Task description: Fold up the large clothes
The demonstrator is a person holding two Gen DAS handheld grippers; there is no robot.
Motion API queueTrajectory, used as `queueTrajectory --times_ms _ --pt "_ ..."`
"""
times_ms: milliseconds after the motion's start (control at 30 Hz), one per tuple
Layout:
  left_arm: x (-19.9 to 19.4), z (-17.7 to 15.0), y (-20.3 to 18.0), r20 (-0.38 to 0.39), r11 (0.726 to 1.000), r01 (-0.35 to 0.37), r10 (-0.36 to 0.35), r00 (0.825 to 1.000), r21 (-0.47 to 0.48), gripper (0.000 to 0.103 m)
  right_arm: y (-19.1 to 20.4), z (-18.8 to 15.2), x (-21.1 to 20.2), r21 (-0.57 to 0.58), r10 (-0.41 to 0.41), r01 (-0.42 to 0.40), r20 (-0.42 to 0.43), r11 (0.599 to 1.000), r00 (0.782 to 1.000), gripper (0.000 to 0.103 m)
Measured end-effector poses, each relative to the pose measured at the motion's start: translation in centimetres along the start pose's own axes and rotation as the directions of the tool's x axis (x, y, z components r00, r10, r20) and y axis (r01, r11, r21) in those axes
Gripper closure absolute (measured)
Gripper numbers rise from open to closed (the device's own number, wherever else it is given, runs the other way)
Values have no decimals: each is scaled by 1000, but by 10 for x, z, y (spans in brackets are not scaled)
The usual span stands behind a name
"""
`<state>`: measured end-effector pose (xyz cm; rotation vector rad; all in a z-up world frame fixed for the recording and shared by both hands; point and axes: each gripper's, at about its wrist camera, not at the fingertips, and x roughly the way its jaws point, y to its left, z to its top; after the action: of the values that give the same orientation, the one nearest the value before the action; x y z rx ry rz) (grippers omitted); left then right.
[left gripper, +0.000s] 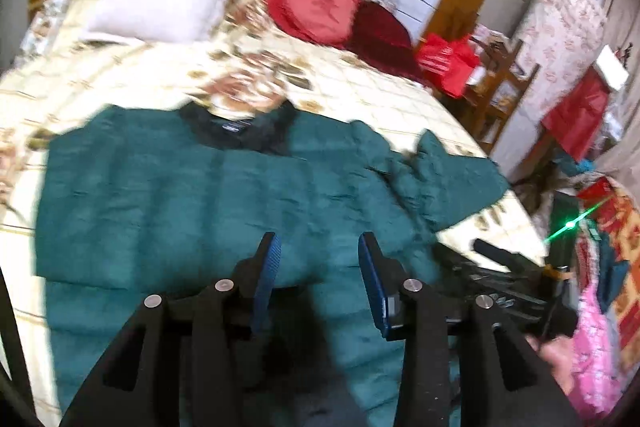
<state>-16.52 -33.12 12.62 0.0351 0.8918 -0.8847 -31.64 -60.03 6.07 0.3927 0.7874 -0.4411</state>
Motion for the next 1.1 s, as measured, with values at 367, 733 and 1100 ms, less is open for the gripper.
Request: queueTrajectory --times_ms 367,733,1100 --pt "-12 -31 101 -41 920 -373 371 928 -123 53 -18 5 -2 99 37 -40 34 994 999 2" --pt "-32 -42 156 -44 875 -409 412 910 -259 53 39 28 62 32 163 -160 -97 987 982 33" --pt "-42 -38 177 -20 862 -374 391 920 -342 53 76 59 3 -224 97 -58 169 973 981 85"
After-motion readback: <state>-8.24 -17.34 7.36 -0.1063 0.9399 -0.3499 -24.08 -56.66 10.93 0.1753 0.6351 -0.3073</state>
